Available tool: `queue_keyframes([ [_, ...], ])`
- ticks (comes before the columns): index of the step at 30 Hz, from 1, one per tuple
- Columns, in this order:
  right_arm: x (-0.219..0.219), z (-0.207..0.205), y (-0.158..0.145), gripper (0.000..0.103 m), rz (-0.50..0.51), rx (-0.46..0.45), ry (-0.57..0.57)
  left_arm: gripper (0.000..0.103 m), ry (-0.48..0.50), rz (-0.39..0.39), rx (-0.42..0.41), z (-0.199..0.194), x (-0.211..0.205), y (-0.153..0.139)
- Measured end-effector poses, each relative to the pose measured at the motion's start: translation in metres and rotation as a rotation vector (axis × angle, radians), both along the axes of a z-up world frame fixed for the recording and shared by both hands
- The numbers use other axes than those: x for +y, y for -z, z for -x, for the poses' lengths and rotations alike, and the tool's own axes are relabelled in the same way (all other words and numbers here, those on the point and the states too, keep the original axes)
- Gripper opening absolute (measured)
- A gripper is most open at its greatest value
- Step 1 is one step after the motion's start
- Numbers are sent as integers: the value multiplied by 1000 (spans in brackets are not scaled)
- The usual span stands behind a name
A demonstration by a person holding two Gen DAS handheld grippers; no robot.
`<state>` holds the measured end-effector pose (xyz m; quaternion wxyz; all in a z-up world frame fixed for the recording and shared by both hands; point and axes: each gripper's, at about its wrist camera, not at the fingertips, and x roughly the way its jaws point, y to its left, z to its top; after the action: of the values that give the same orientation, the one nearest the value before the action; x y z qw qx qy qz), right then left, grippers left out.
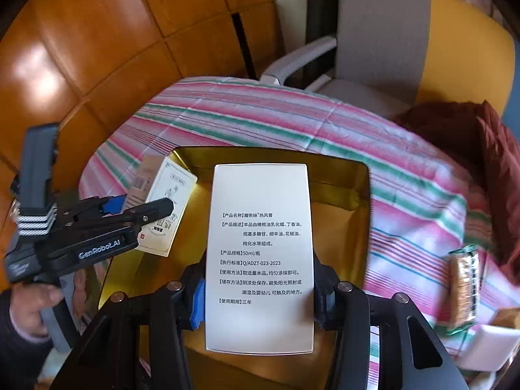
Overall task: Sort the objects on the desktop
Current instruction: 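Carry both white boxes to the gold tray and lower them inside, then open both grippers to release the boxes and withdraw from the tray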
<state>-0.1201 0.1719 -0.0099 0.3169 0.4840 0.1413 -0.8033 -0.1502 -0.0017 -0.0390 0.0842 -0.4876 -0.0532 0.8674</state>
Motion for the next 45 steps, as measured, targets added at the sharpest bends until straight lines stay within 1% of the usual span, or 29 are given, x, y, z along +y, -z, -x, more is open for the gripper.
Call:
queue_keyframes([
  [2,-12,6,8,50,-16,-13,33,51,12,1,-14,11,0,4],
  [4,-23,13,14,50,-26,-25,54,52,6,-22,-24,21,-1,8],
  [6,-34,21,21,51,-34,-35,92,55,-12,-25,-32,25,-5,10],
  [7,-38,26,25,52,-33,-47,115,58,-27,-42,-33,25,-8,10],
  [9,-43,30,29,52,-11,-70,135,59,-32,-75,-24,27,-13,9],
  [11,-47,34,35,53,17,-110,149,60,-44,-72,-5,22,-18,5],
  [14,-50,32,40,59,41,-139,153,60,-56,-81,23,9,-27,-3],
  [16,-50,28,42,60,50,-149,150,60,-74,-87,35,-2,-34,-7],
  [19,-43,19,43,60,75,-176,153,60,-100,-119,52,-23,-44,-12],
  [22,-39,2,47,60,106,-221,133,60,-113,-133,76,-50,-50,-14],
  [24,-40,-4,52,60,117,-239,123,60,-118,-150,72,-63,-53,-12],
  [27,-50,0,66,60,160,-304,115,60,-109,-170,57,-81,-53,-7],
  [28,-53,1,68,60,182,-307,112,60,-104,-172,56,-85,-51,-7],
  [30,-58,4,68,63,209,-294,105,60,-92,-167,56,-90,-49,-7],
  [31,-61,4,67,66,221,-292,101,60,-84,-160,59,-92,-47,-8],
  [33,-62,2,63,69,265,-302,75,60,-80,-151,65,-96,-45,-10],
  [34,-62,-1,60,72,270,-297,63,60,-80,-147,67,-97,-44,-10],
  [38,-53,-15,46,74,218,-235,46,60,-66,-118,84,-105,-36,-15],
  [39,-50,-20,43,76,208,-218,45,60,-60,-103,92,-107,-32,-17],
  [40,-46,-23,39,80,200,-199,46,60,-54,-89,103,-110,-29,-20],
  [41,-40,-29,35,83,191,-172,53,60,-47,-83,110,-111,-27,-23],
  [45,-16,-39,24,85,183,-115,99,60,-24,-61,126,-118,-19,-29],
])
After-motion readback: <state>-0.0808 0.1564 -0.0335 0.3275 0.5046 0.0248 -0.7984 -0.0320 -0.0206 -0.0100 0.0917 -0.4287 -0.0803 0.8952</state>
